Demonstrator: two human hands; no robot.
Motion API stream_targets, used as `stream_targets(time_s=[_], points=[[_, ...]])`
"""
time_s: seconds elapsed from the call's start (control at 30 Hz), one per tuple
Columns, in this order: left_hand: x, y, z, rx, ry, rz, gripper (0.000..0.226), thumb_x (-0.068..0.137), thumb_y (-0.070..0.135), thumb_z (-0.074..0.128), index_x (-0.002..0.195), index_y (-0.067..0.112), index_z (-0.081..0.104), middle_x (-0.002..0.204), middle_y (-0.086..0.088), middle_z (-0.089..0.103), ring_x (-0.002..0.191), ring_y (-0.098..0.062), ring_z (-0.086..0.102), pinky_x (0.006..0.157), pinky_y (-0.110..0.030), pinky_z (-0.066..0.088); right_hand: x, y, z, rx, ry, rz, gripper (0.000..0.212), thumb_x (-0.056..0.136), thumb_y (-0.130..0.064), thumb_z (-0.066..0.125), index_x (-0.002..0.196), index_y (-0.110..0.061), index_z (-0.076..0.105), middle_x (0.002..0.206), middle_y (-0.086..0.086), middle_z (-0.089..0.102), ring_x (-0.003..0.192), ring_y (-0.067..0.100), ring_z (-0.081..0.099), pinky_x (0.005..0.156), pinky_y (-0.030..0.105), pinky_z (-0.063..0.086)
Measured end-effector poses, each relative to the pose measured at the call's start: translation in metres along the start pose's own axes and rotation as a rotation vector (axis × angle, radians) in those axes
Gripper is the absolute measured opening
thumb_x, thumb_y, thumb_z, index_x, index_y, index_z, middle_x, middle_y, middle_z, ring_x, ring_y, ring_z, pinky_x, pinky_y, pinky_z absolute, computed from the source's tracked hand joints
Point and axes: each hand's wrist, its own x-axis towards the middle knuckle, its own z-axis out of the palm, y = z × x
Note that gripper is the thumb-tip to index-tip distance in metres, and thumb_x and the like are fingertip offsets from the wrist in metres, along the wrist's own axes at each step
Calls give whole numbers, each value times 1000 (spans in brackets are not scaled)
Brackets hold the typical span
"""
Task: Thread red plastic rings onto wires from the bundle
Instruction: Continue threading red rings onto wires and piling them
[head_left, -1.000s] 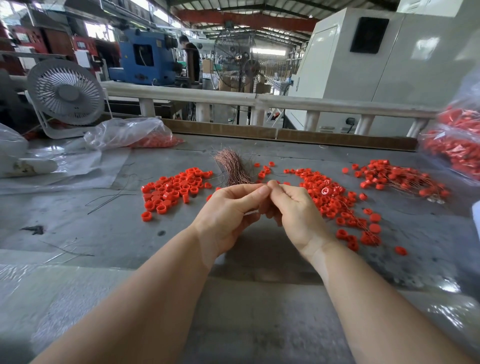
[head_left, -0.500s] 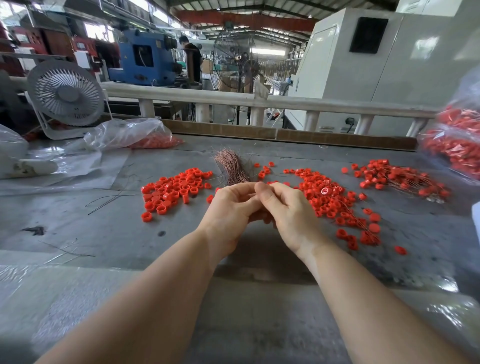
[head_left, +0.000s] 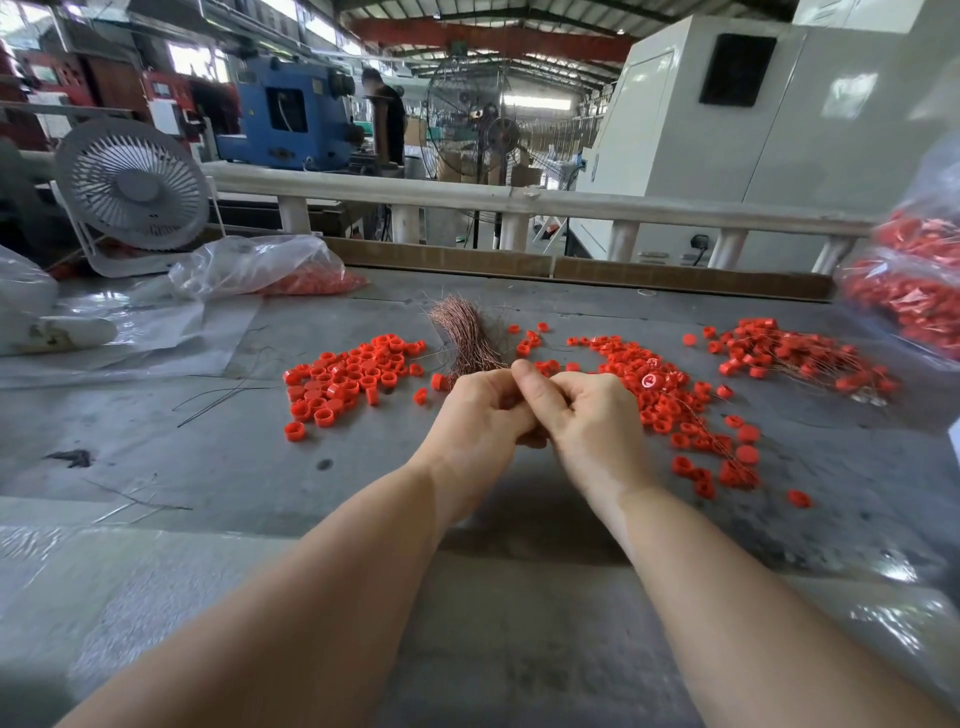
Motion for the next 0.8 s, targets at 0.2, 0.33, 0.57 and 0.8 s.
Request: stream_targets(time_s=[0.2, 0.33, 0.57, 0.8], points=[[-1, 0, -1, -46, 7, -12, 16, 85, -12, 51, 86, -2, 64, 77, -16, 62, 72, -25, 57, 68, -28, 53, -1, -2, 2, 19, 34, -11, 46, 89, -35, 58, 50, -11, 59, 49, 12, 56, 53, 29, 50, 56, 37, 38], [0, -1, 0, -89, -7, -35, 18, 87, -9, 52, 82, 3, 64, 75, -13, 64, 70, -21, 60, 69, -27, 55, 0, 0, 3, 7, 48, 0, 45, 89, -33, 58, 48, -14, 54, 46, 5, 47, 51, 24, 44, 54, 38, 36], [2, -4, -5, -271, 44, -159, 8, 87, 4, 58, 84, 5, 65, 74, -9, 66, 66, -14, 60, 66, -22, 54, 0, 0, 3, 39, -36, 94, 41, 93, -43, 44, 71, -15, 65, 67, 4, 66, 72, 25, 63, 70, 42, 50], [3, -3, -13, -358, 167, -216, 10, 88, 10, 58, 82, 9, 65, 66, -4, 61, 61, -10, 54, 58, -18, 52, -1, -2, 1, 28, 37, -119, 16, 82, -5, 64, 92, -16, 67, 79, -8, 60, 70, 2, 55, 70, 18, 46]])
